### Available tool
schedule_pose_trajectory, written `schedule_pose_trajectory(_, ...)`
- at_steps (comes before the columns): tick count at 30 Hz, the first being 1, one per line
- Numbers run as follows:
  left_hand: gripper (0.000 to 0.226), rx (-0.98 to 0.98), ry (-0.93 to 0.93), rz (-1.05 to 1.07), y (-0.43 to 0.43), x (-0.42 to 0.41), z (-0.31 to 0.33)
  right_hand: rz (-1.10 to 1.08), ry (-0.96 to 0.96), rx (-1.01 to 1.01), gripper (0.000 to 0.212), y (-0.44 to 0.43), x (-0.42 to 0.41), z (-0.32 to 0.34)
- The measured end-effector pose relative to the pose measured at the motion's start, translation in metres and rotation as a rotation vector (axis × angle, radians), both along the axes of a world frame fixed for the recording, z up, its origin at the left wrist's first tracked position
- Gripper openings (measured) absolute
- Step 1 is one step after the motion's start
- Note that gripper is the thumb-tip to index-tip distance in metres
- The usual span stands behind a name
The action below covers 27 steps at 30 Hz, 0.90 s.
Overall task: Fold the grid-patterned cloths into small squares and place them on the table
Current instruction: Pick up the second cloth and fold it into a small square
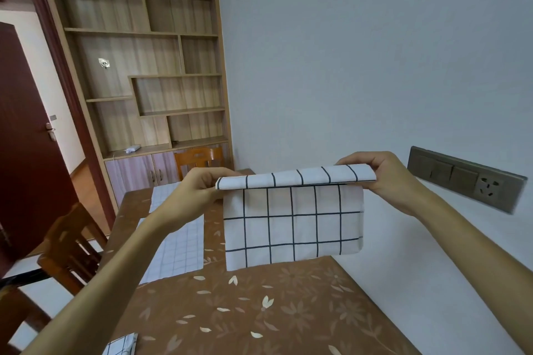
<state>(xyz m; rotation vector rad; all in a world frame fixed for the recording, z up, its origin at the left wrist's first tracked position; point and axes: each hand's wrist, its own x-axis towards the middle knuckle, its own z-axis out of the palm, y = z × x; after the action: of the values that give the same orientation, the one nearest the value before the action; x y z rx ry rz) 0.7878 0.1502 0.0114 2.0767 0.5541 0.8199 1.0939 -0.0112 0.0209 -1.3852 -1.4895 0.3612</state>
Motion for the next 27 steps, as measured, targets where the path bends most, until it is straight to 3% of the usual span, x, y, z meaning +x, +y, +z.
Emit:
schedule_pose_trajectory(7,0.036,-0.216,-0.083,-0.102,-0.002,-0.004,-0.003,0.024,-0.076,-0.074,0.044,-0.005,0.0,0.002)
schedule_pose_trajectory(11,0.055,-0.303,-0.115,-0.063,0.001,-0.005,-0.003,0.021,-0.114,-0.082,0.05,-0.005,0.003,-0.002)
schedule_pose_trajectory(13,0.049,-0.32,-0.149,-0.035,0.002,-0.002,-0.004,0.073,-0.091,-0.086,0.05,-0.005,0.005,-0.002)
schedule_pose_trajectory(17,0.012,-0.202,-0.19,0.026,-0.002,0.001,-0.004,0.165,0.07,-0.1,0.037,-0.007,0.003,-0.003)
schedule_pose_trajectory(21,0.017,-0.135,-0.26,0.064,-0.006,0.004,-0.002,0.245,0.358,-0.09,0.041,-0.003,-0.002,-0.007)
schedule_pose_trajectory(24,0.016,-0.093,-0.299,0.079,-0.004,0.005,-0.002,0.241,0.367,-0.156,0.074,0.001,-0.006,-0.012)
schedule_pose_trajectory(27,0.02,0.0,-0.293,0.1,-0.005,0.007,-0.001,0.256,0.38,-0.209,0.081,0.0,-0.014,-0.016)
